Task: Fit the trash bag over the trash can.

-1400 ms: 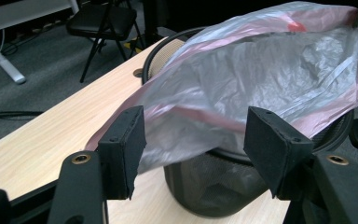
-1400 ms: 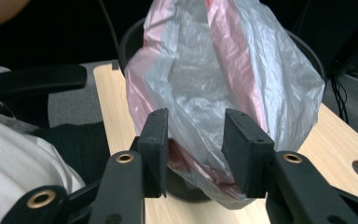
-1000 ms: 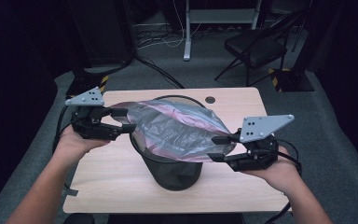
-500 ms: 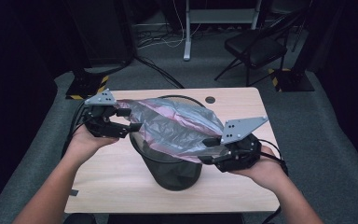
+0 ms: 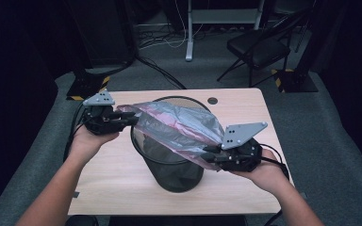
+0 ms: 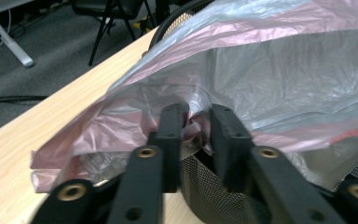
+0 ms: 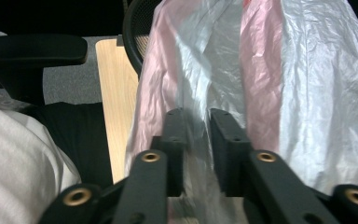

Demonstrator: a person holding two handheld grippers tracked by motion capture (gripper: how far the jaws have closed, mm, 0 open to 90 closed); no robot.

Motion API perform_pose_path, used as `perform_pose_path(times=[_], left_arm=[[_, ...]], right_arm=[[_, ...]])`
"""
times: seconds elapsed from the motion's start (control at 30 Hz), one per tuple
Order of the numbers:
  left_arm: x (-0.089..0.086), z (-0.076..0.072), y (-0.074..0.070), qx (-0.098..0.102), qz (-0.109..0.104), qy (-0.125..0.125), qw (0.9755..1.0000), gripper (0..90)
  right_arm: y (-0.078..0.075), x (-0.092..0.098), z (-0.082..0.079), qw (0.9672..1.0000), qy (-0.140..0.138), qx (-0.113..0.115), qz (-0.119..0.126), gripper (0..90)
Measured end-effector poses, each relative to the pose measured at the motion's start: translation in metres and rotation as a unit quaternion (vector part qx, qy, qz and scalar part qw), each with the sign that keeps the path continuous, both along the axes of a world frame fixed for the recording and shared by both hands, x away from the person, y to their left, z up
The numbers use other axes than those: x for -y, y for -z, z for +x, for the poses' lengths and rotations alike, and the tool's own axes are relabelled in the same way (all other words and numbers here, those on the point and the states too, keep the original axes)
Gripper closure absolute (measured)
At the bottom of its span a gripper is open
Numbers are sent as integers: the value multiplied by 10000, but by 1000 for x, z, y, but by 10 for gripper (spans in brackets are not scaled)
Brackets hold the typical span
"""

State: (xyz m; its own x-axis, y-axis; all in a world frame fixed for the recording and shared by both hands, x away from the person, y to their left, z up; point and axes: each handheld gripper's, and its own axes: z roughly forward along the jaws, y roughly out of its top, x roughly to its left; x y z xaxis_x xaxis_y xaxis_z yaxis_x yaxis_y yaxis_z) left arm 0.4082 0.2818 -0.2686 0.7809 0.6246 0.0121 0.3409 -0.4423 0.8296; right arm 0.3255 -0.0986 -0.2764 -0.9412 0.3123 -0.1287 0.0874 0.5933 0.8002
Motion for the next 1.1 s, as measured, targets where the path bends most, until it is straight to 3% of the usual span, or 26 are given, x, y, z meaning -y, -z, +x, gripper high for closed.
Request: perform_pose_path(times=[0.17,0.37,0.53,0.63,0.8,1.1], left_arm=[[-5,-10,-3,19,-15,192,9998,845],[-17,-30,-3,-44,-186,459,9988,867],[-25,-45,-1,-89,-115,626,9979,874],[-27,-51,3,-163,-66,686,9975,878],[-27,-50,18,-308,-104,742,9967,879],[-25,-48,26,-457,-160,884,9949,881]], right_arm=[[1,-5,-2,9997,-229,-54,-85,870],[4,-4,-6,9985,-492,-223,2,884],[1,0,-12,9965,-709,-371,238,890],[1,-1,-16,9963,-781,-316,152,892],[13,-5,-14,9970,-691,-342,-69,894],[30,-9,-4,9967,-603,-535,-77,897]])
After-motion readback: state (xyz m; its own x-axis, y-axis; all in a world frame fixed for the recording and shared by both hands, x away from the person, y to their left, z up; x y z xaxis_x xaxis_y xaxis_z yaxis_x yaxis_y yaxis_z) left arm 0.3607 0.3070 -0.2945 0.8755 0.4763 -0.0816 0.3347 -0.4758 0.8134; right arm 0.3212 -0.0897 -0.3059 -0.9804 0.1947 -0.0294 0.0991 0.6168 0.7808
